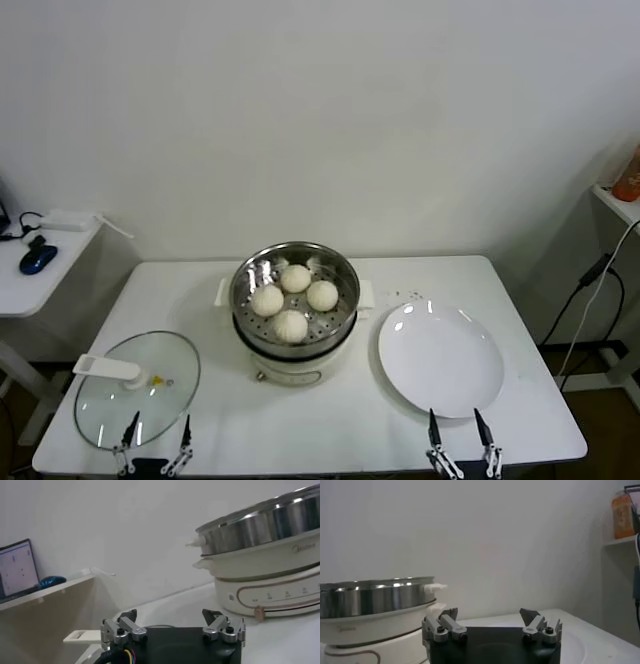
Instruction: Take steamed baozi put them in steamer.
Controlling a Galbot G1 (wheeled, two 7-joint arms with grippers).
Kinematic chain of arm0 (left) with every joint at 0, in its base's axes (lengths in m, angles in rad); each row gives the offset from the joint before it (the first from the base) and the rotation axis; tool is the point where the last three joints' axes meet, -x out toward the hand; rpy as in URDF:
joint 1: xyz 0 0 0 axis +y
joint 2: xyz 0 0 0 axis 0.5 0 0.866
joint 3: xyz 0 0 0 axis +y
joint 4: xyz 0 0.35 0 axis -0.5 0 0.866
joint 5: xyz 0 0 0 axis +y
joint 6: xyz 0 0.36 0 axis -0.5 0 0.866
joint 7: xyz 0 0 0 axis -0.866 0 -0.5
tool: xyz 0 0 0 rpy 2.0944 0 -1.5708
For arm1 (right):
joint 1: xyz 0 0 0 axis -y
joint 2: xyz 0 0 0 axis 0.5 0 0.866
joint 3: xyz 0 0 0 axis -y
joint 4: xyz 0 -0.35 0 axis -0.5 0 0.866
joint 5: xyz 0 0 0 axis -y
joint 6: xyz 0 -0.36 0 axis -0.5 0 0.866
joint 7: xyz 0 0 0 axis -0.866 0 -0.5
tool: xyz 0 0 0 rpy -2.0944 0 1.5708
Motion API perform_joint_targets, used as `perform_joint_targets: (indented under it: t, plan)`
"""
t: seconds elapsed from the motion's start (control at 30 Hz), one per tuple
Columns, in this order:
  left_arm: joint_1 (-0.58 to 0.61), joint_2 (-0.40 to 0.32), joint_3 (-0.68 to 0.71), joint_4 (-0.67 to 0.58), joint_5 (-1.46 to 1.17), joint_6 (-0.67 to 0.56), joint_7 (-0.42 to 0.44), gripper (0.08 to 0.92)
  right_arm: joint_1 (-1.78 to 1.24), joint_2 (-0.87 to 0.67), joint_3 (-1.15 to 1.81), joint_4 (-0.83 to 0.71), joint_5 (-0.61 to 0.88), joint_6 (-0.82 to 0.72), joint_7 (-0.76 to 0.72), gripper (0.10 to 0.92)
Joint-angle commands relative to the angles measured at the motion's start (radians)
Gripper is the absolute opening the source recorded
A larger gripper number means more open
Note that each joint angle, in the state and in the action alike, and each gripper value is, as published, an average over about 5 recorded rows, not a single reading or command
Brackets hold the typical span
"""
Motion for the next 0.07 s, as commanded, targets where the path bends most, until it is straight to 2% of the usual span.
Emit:
perform_joint_targets:
  t: [0.03,0.07]
  plan:
    - [0.001,0.001,0.001,-0.003,-0.003,0.005,0.002,0.823,-0.009,0.007,-0.005,0.002,-0.003,0.008,0.003,0.823]
    - [0.001,0.001,0.001,-0.004,-0.003,0.006,0.002,0.823,-0.008,0.007,-0.005,0.002,-0.003,0.007,0.003,0.823]
